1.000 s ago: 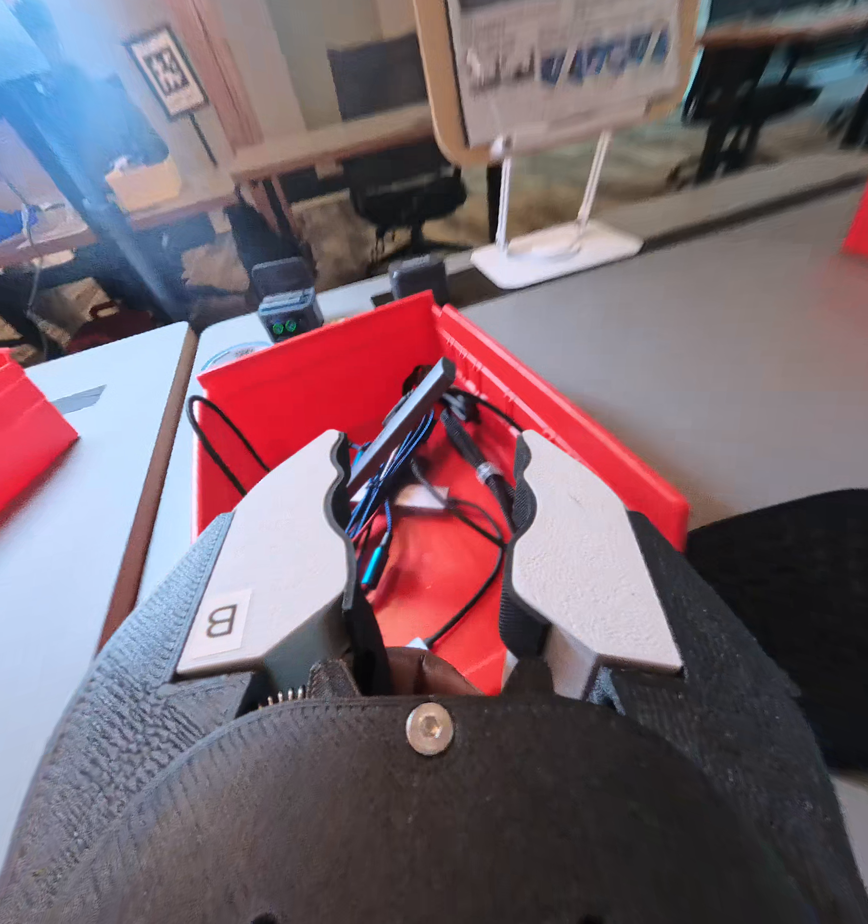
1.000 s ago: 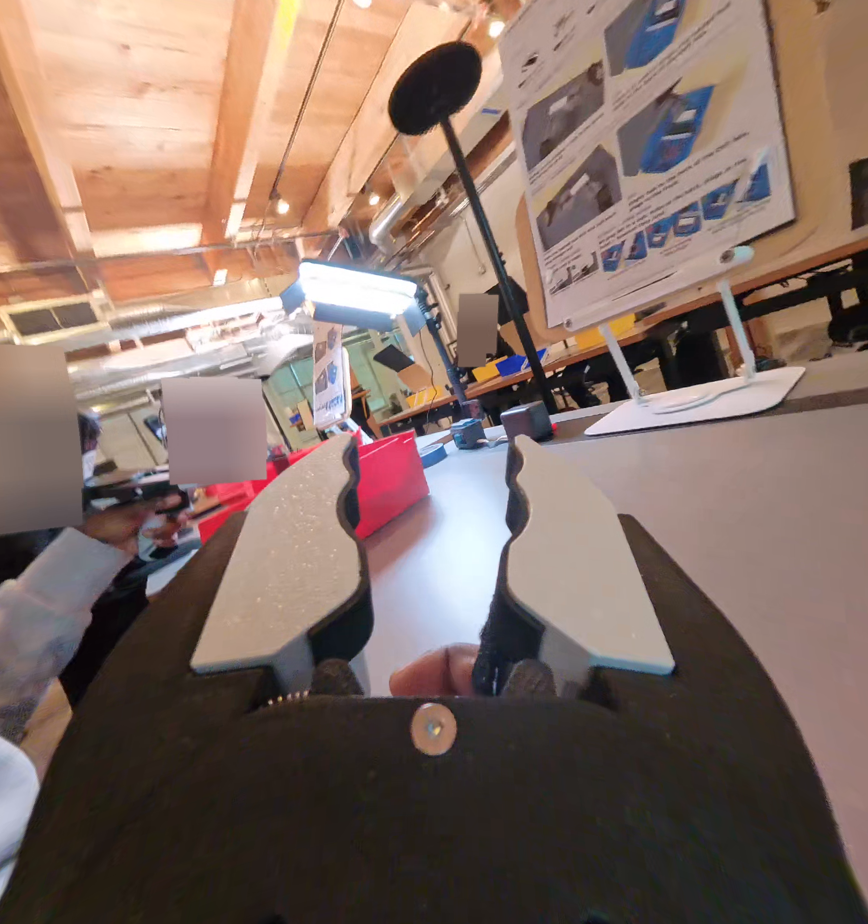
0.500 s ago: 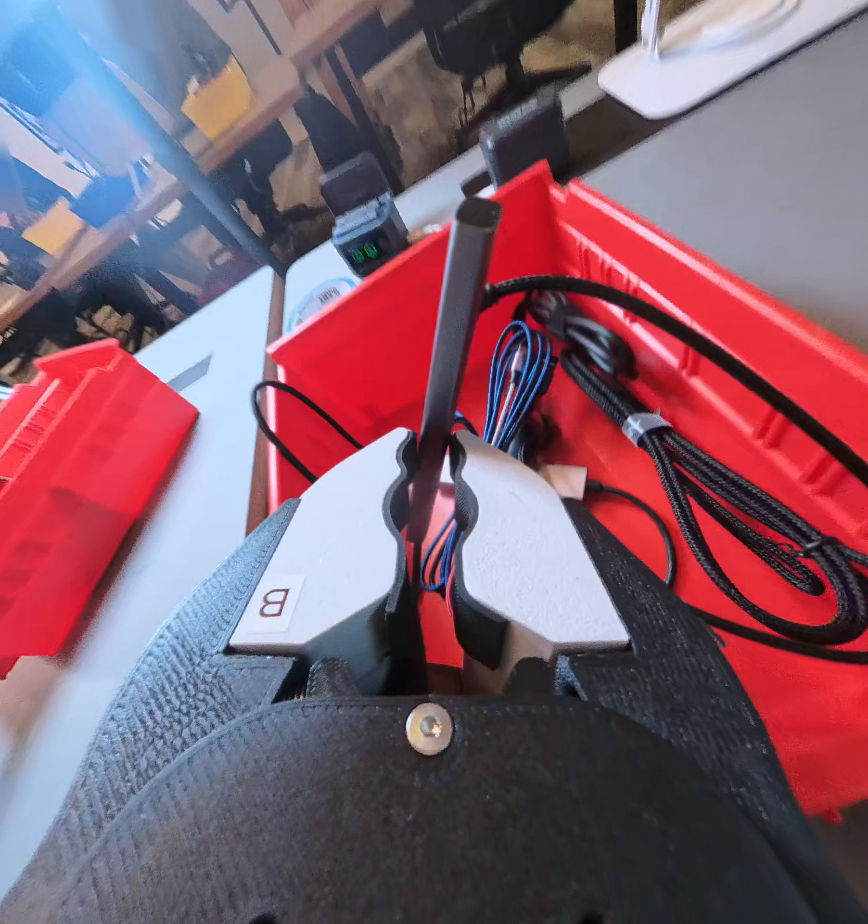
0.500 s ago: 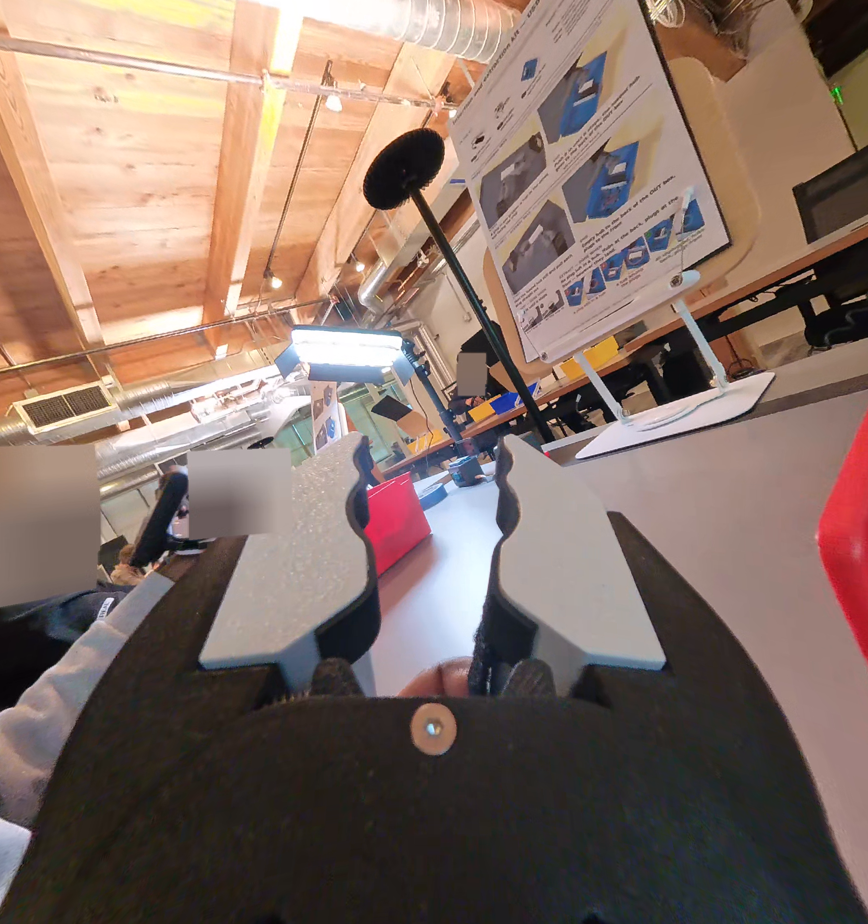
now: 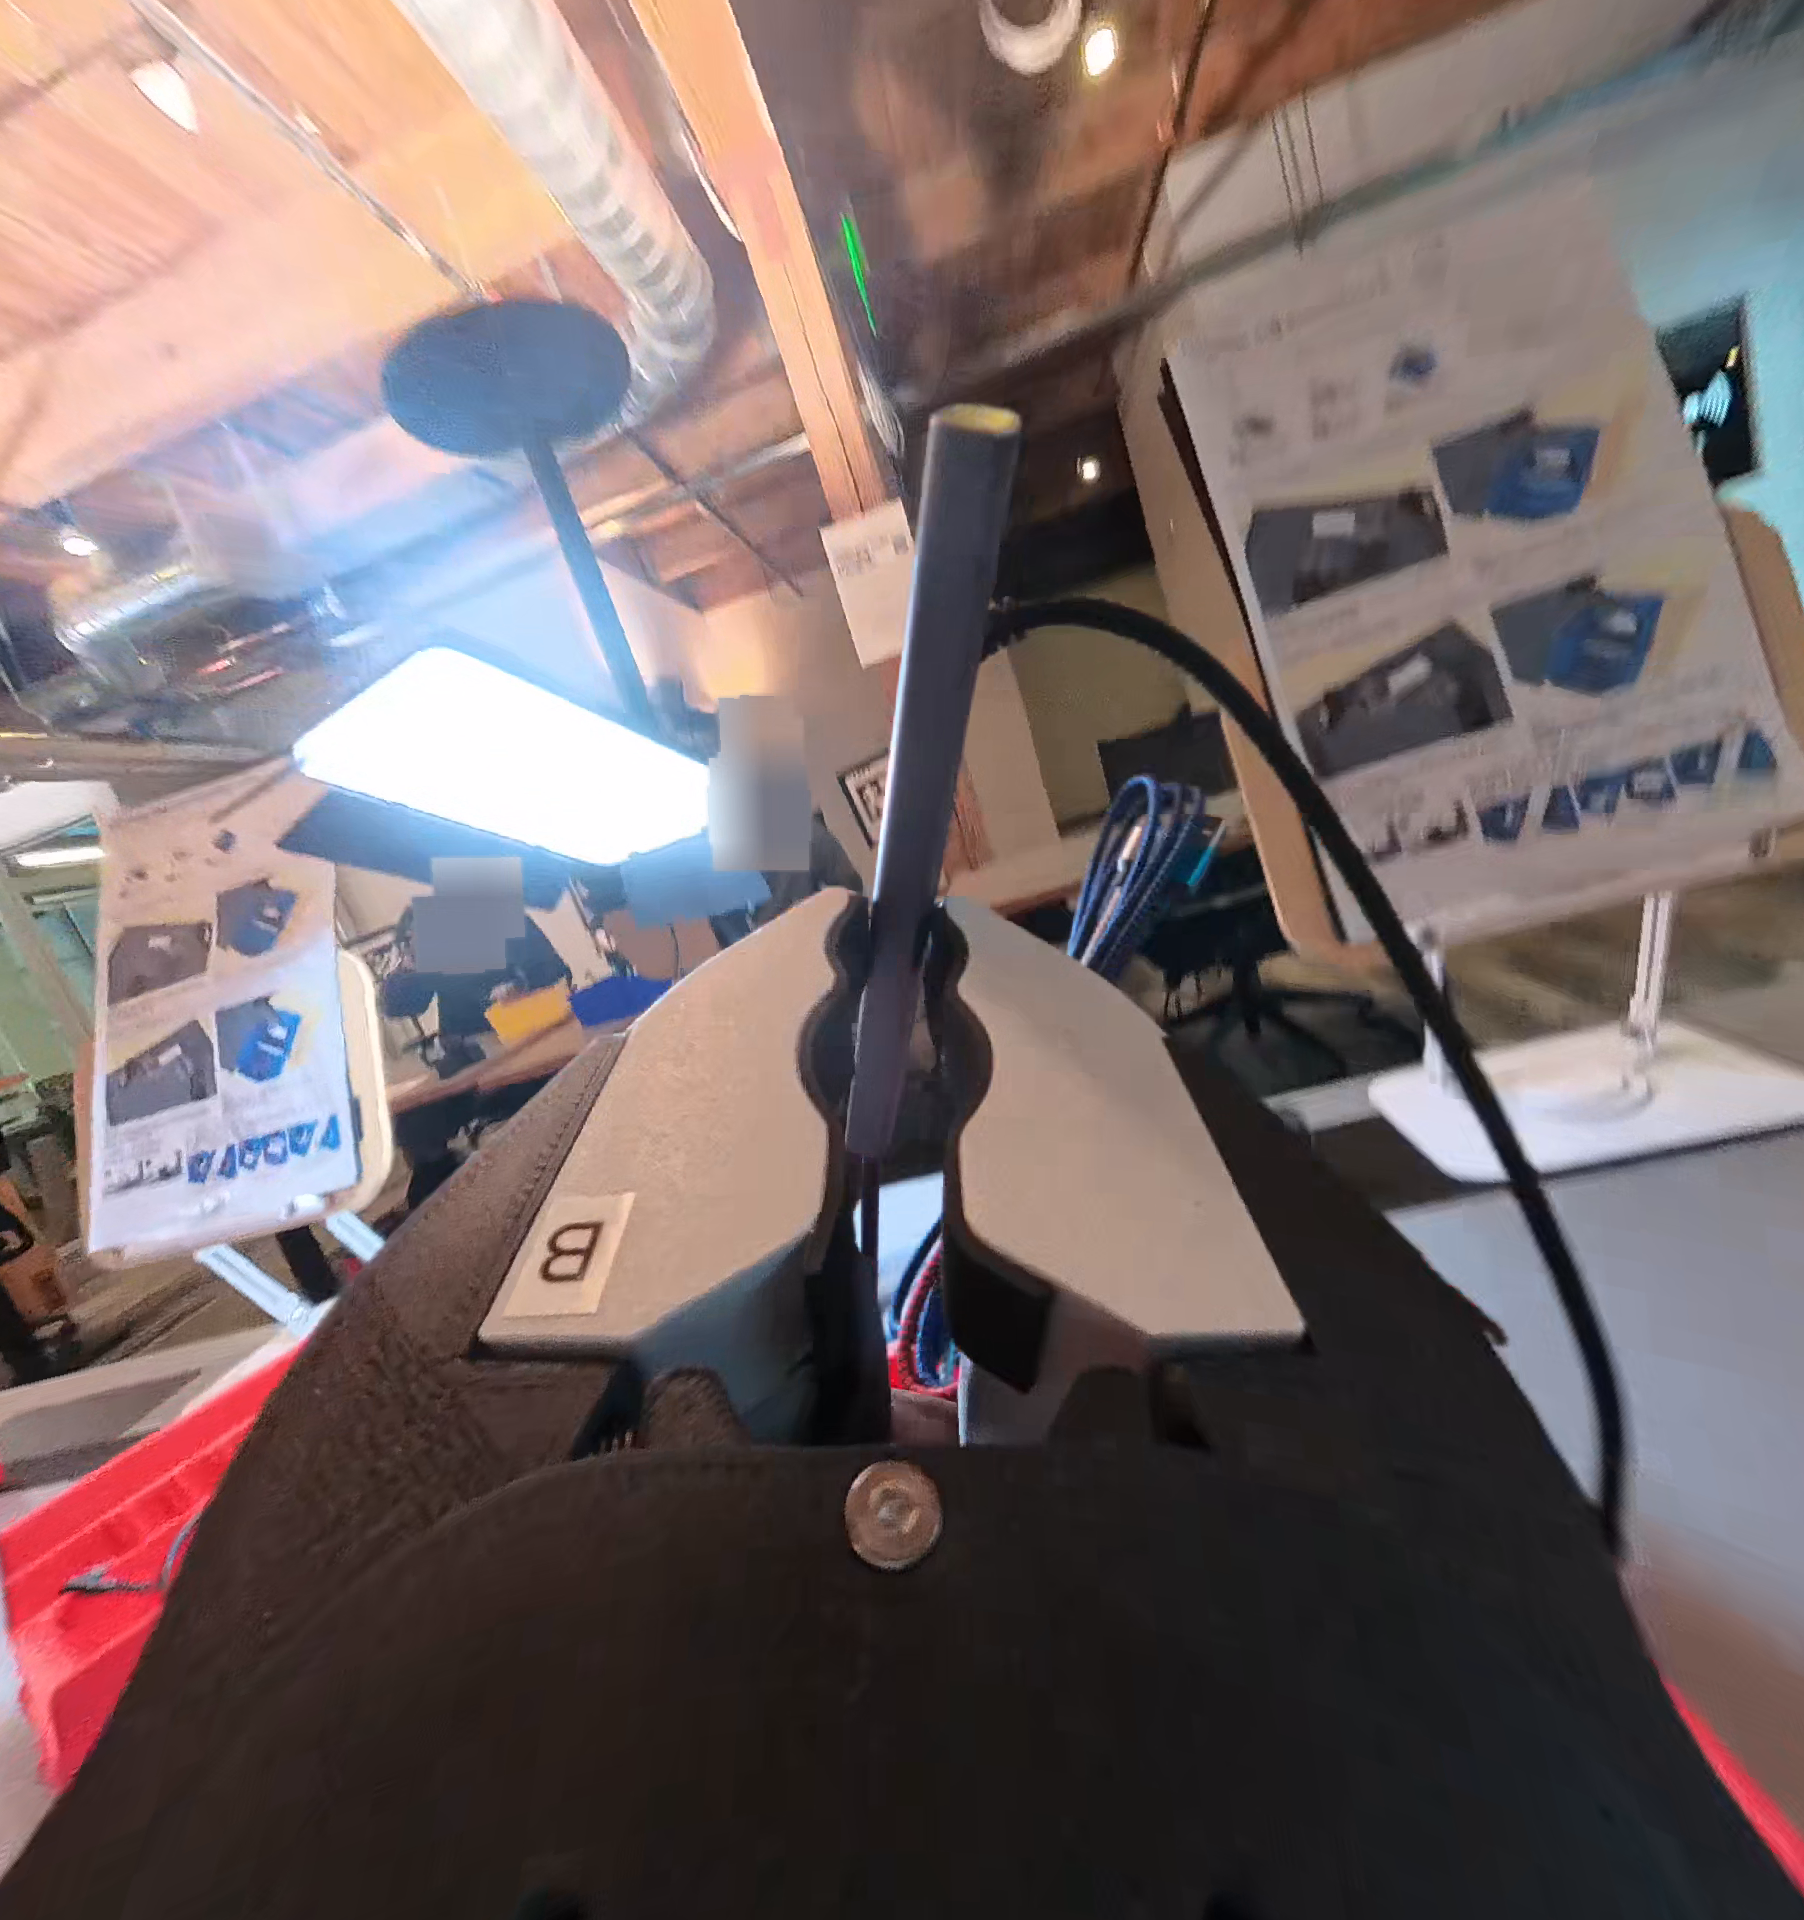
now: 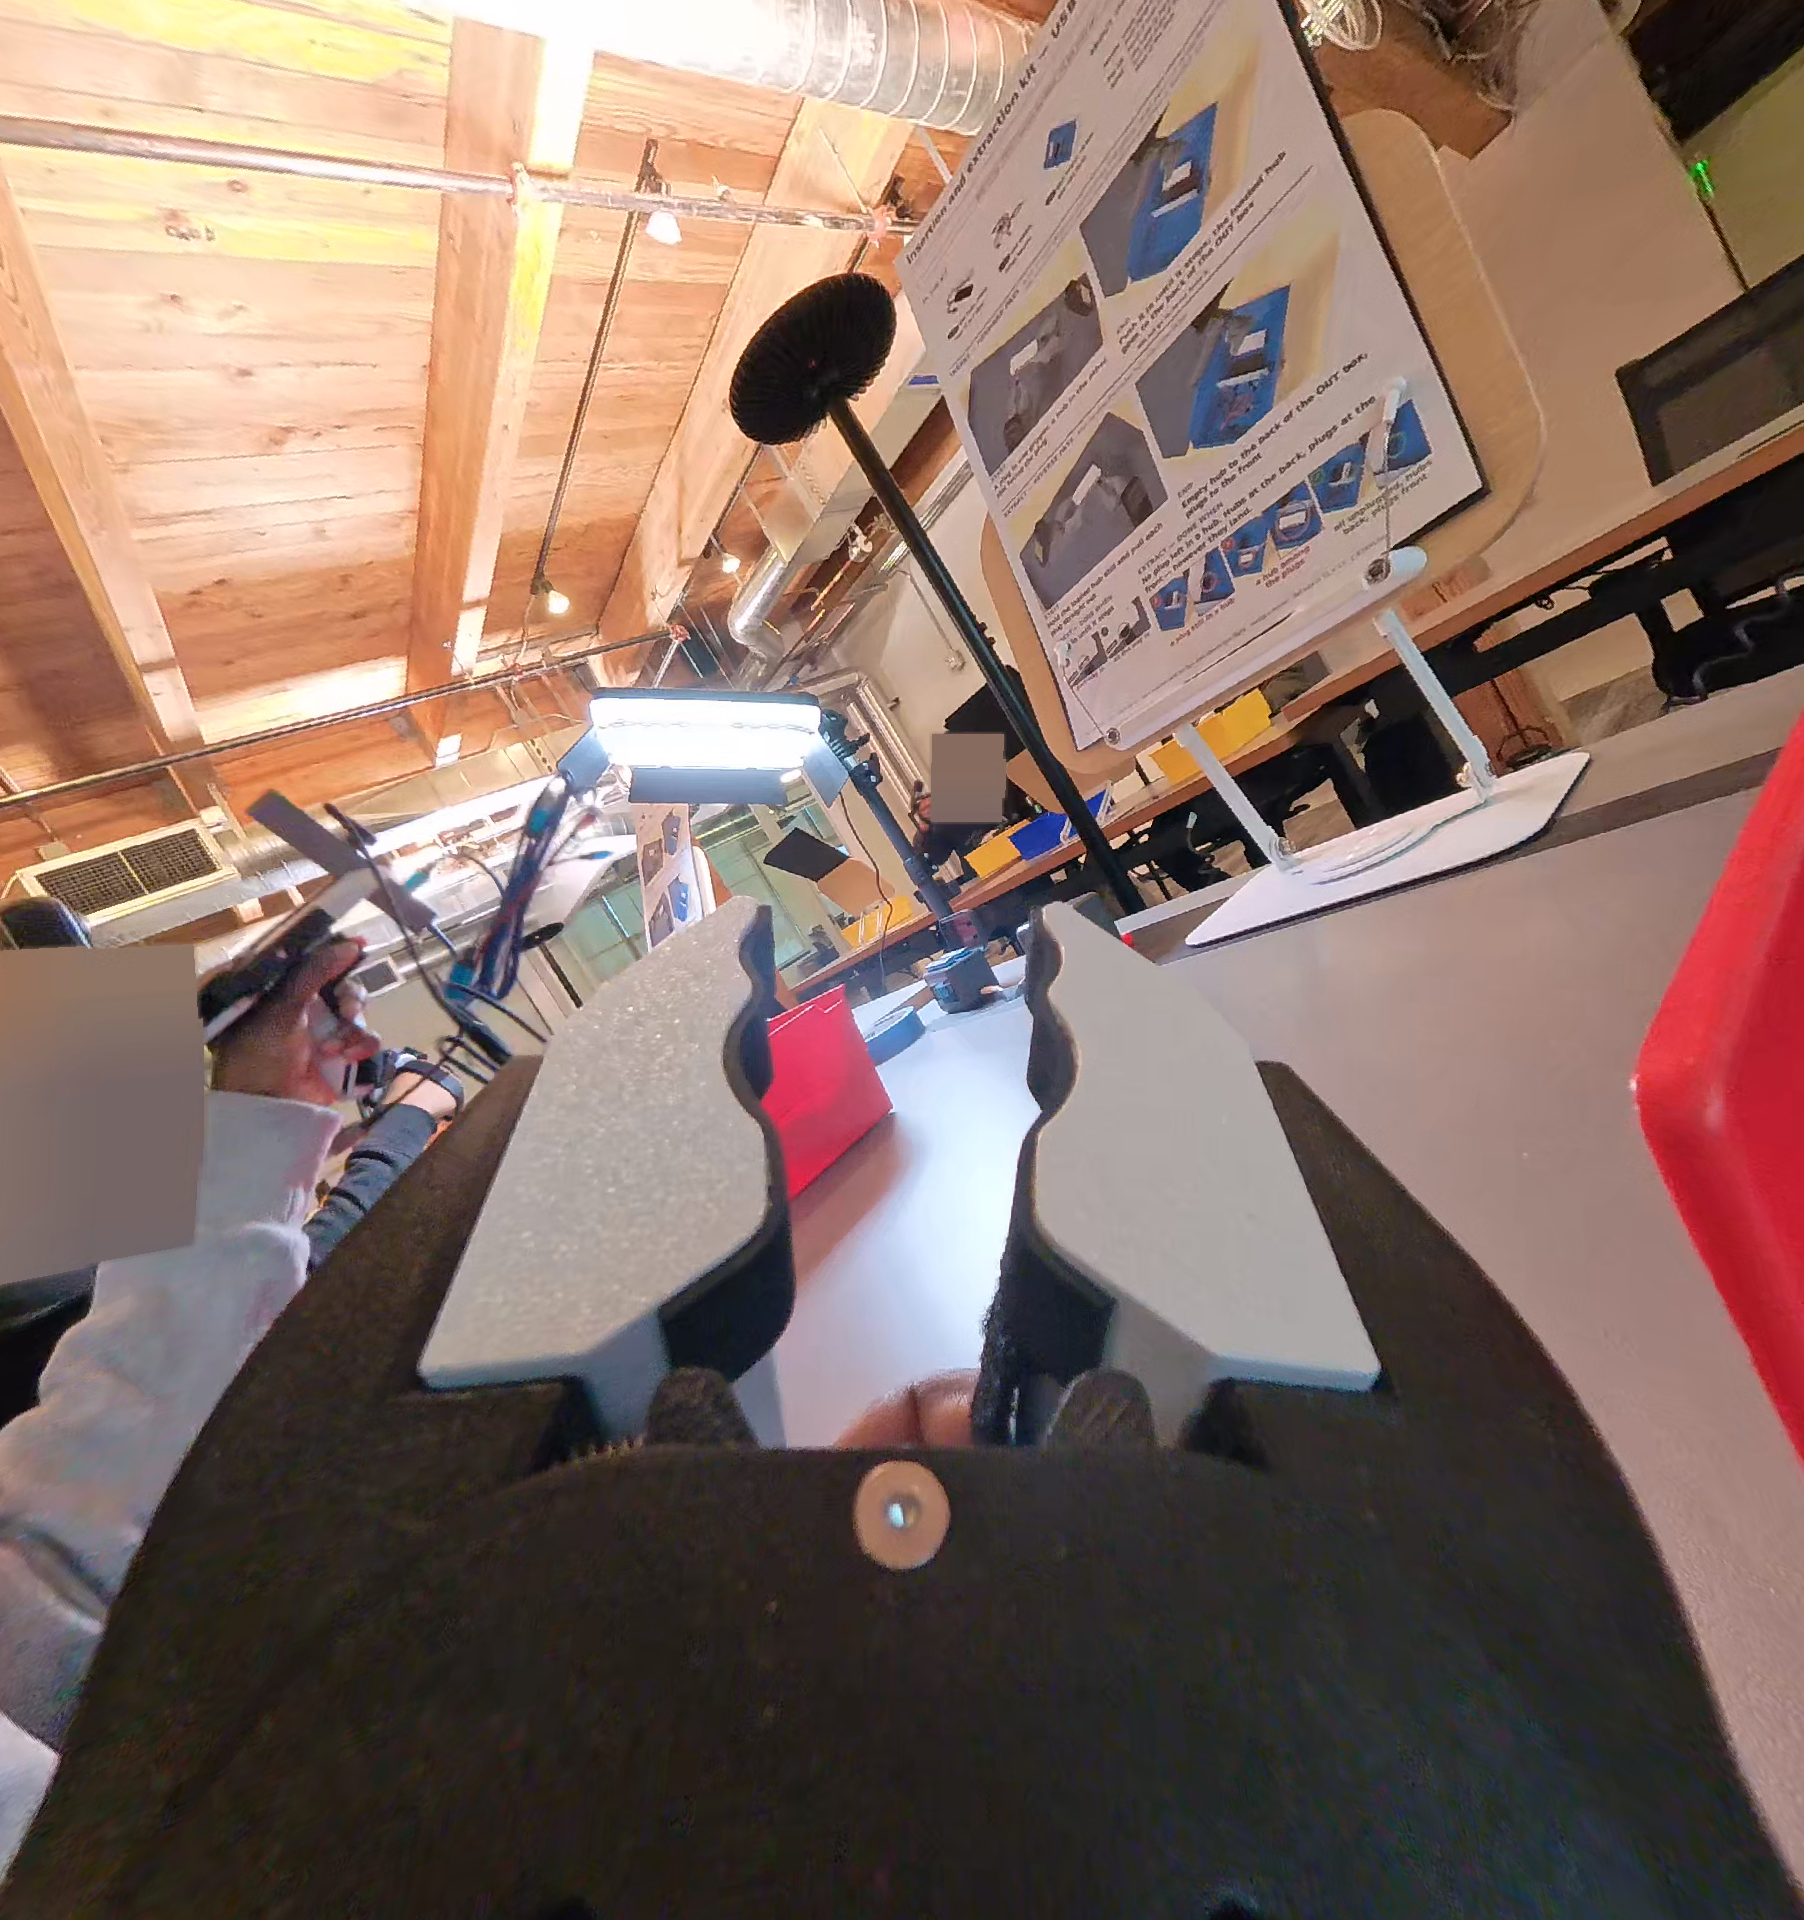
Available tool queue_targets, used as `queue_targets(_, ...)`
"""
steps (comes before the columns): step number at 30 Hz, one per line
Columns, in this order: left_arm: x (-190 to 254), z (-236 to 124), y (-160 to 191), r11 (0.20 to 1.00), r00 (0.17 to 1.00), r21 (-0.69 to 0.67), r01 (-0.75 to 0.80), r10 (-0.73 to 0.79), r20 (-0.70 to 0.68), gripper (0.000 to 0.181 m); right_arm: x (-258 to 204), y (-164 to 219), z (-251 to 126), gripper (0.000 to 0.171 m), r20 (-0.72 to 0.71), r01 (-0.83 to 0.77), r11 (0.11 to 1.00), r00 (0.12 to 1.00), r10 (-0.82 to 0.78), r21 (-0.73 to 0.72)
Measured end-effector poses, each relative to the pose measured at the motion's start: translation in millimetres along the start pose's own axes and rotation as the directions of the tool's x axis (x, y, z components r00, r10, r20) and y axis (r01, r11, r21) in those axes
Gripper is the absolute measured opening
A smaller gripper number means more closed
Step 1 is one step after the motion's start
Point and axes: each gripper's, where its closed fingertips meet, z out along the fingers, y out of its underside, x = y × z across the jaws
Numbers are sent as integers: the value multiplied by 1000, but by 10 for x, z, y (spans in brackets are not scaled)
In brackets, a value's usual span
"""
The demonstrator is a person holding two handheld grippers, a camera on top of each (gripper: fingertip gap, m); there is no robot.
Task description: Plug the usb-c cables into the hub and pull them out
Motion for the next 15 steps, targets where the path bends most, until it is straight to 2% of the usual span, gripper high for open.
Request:
queue_targets(7, -65, 282, -873, 961, 985, 223, 165, -148, -89, 12, 13, -2, 2, 46, -3, -12, 1000, 1000, 12, 0)
queue_targets(10, 60, 290, -1265, 920, 959, 295, 257, -207, -192, 12, 13, 0, 3, 46, -3, -12, 1000, 1000, 12, -2)
queue_targets(12, 266, 259, -1451, 887, 907, 286, 362, -264, -329, 12, 10, -1, 3, 46, -2, -11, 1000, 1000, 11, -2)
queue_targets(15, 706, 145, -1573, 817, 759, 206, 538, -364, -540, 12, 0, 12, 6, 46, 4, -8, 1000, 1000, 8, -13)
